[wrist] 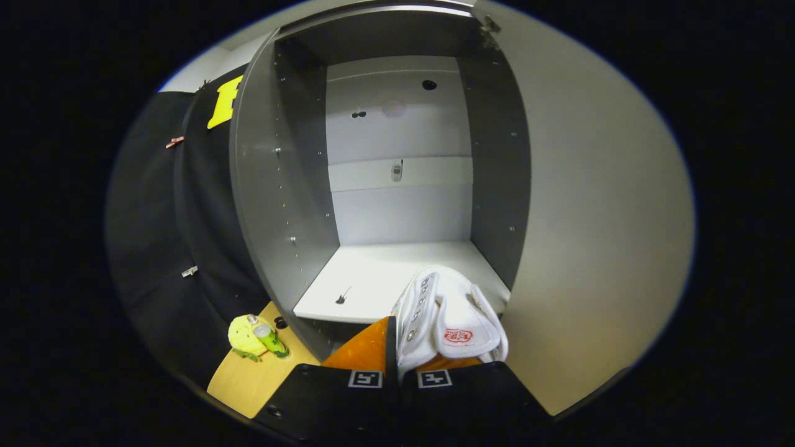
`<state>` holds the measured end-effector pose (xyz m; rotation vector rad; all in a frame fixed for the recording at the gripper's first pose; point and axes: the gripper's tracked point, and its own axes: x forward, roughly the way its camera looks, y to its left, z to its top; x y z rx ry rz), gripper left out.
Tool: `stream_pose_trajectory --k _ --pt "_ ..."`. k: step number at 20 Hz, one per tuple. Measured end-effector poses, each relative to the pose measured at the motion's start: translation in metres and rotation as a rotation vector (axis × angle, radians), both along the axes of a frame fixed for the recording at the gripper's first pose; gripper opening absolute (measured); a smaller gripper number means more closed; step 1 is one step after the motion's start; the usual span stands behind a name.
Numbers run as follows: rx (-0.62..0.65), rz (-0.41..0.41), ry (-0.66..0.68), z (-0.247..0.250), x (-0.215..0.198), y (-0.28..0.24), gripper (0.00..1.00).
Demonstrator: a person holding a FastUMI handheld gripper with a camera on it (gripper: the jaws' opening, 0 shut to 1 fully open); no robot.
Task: Open the shoe cabinet door, grab the shoes and put them into the shoe cabinet, then close the shoe cabinet door.
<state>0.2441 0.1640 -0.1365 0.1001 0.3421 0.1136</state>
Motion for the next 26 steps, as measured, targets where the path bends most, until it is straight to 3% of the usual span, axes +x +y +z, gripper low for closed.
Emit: stream_pose_trajectory --k 6,14,26 --pt "-0.021 0.016 0.003 0.004 0.091 0.02 0.06" --pt "-0.235 0.057 -0.003 -0.028 0.182 0.045 0.06" --pt "-0.374 0.075 0.105 -0.096 0.211 0.064 0.06"
